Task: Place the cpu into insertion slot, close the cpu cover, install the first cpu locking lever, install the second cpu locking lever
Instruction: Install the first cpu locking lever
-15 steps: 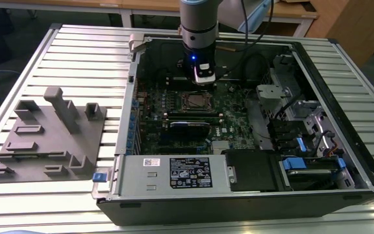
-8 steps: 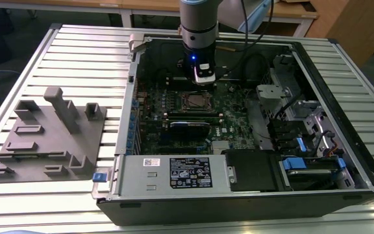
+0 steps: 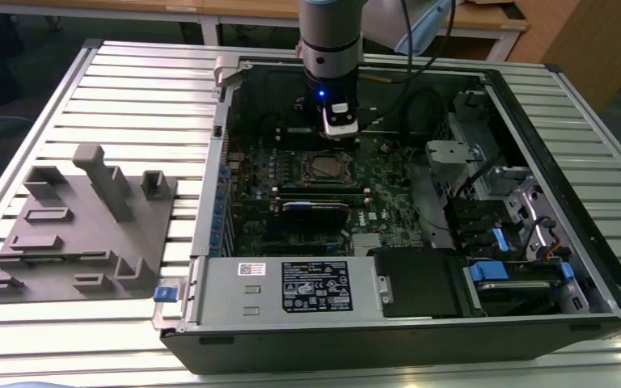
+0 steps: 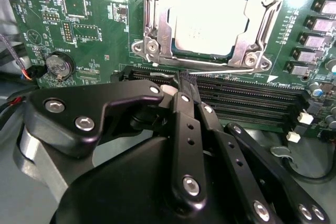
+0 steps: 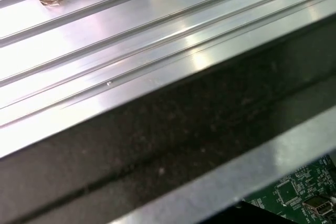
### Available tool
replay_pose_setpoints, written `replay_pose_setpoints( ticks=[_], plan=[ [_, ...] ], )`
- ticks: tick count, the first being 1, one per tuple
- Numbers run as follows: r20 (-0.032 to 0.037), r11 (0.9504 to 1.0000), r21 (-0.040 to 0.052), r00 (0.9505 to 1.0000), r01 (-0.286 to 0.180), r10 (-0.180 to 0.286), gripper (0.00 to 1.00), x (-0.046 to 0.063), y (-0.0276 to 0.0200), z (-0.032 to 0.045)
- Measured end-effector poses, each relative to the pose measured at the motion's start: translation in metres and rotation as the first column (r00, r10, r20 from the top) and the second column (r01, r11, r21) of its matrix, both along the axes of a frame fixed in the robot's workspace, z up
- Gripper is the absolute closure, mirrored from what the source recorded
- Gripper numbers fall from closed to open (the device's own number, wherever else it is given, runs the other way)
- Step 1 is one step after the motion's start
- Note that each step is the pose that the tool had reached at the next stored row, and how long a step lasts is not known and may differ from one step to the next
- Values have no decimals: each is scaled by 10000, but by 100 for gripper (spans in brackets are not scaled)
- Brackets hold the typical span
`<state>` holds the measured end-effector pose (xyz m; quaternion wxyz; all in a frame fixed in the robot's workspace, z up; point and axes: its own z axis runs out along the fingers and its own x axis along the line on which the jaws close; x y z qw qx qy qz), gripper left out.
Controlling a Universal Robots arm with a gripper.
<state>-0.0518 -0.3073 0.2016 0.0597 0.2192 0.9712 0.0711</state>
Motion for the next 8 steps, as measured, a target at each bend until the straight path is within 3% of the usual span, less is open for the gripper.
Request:
replay_pose_setpoints(
  ticks=[8],
  plan=[
    [122, 10000, -9, 9999, 1, -1, 90, -2, 0, -4]
  ],
)
